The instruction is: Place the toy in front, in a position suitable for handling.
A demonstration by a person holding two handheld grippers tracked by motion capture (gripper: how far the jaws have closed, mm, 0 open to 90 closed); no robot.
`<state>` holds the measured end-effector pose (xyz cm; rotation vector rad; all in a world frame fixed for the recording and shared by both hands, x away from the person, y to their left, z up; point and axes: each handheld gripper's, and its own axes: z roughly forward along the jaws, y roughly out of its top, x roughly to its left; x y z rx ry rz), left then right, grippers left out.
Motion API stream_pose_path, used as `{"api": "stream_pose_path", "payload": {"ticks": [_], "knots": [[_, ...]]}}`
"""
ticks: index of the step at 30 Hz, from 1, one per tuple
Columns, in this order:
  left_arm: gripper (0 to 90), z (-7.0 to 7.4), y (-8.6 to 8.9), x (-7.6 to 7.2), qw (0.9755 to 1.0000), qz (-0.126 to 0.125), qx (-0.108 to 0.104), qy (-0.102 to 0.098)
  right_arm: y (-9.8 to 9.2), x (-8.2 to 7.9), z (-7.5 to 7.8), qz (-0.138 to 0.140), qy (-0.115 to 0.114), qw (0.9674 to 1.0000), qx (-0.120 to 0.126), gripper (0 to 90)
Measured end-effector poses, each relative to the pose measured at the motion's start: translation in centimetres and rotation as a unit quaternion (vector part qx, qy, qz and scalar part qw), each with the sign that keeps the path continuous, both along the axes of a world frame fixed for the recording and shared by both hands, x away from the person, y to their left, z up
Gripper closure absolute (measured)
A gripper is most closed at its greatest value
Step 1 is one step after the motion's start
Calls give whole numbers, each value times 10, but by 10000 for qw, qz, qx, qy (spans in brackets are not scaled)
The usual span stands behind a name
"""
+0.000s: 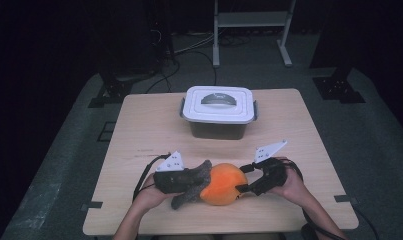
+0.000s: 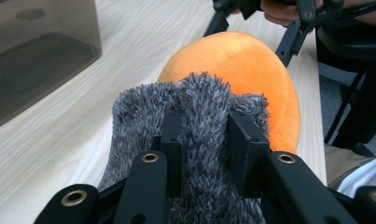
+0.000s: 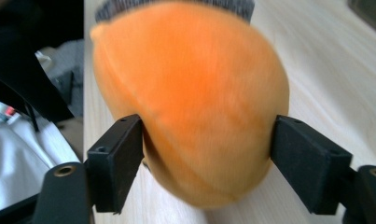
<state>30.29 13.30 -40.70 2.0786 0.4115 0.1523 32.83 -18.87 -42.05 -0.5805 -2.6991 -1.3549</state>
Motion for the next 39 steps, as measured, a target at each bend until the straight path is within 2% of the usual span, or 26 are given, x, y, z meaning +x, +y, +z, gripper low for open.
{"api": "stream_pose_path", "payload": {"ticks": [2,4,5,7,8,9,11,12,14,15,16,17,19,22,23,25,27,29,30,31,32,33,34,37,38,39], "knots": [[697,1,-1,0,10000,32,19,-28,3,2,1,25,-10,10000,-11,233],[697,3,0,-1,9999,117,14,-103,7,1,-1,-31,-4,10000,17,301],[697,5,0,-1,9998,161,-8,-150,9,-1,0,-146,-8,9999,4,340],[703,12,1,-1,9993,185,-276,-181,11,-6,3,-401,-102,9991,4,399],[704,17,1,-2,9988,145,-445,-160,14,-9,4,-471,-87,9988,29,413],[705,21,-2,-3,9984,101,-514,-192,17,-13,4,-497,-90,9987,7,421],[704,21,-6,-6,9989,42,-396,-240,24,-18,4,-381,-127,9992,-72,421],[704,17,-9,-6,9995,20,-261,-203,25,-20,3,-337,-125,9993,-96,418],[703,9,-8,-4,9996,-5,-263,-32,23,-20,1,-210,-52,9996,-154,396],[703,5,-7,-3,9994,2,-339,72,21,-19,0,-77,136,9997,-165,379],[703,4,-6,-2,9996,34,-289,62,18,-18,-1,80,340,9992,-184,376],[702,3,-5,-2,9995,66,-287,78,14,-18,-1,206,392,9988,-194,378],[703,3,-5,-3,9996,35,-266,85,8,-16,4,269,394,9987,-199,373],[704,1,-9,-4,9993,-120,-288,184,6,-12,10,198,187,9996,-86,296],[703,1,-11,-5,9992,-178,-290,203,8,-11,10,176,124,9998,-19,241],[702,1,-16,-7,9992,-262,-245,182,15,-9,8,236,49,9997,-26,193],[701,0,-19,-9,9992,-310,-184,150,25,-9,2,334,95,9993,-109,158],[701,0,-19,-8,9993,-290,-190,150,32,-11,-5,363,190,9991,-134,164],[702,1,-19,-8,9993,-260,-228,154,32,-11,-6,329,232,9991,-142,202],[707,4,-18,-8,9993,-223,-283,105,31,-11,-4,267,250,9992,-167,284],[711,8,-18,-7,9991,-194,-377,60,30,-13,-1,183,139,9996,-190,371],[712,11,-18,-6,9988,-199,-449,16,30,-16,4,124,-100,9998,-154,430],[712,13,-19,-6,9986,-196,-489,-25,31,-18,7,61,-269,9995,-165,461],[711,15,-20,-6,9987,-174,-469,-134,37,-24,14,-65,-799,9963,-297,476],[711,12,-20,-6,9989,-160,-436,-111,37,-24,14,-100,-917,9951,-371,475],[711,10,-19,-5,9990,-151,-416,-107,36,-22,13,-127,-889,9953,-367,474]]}}
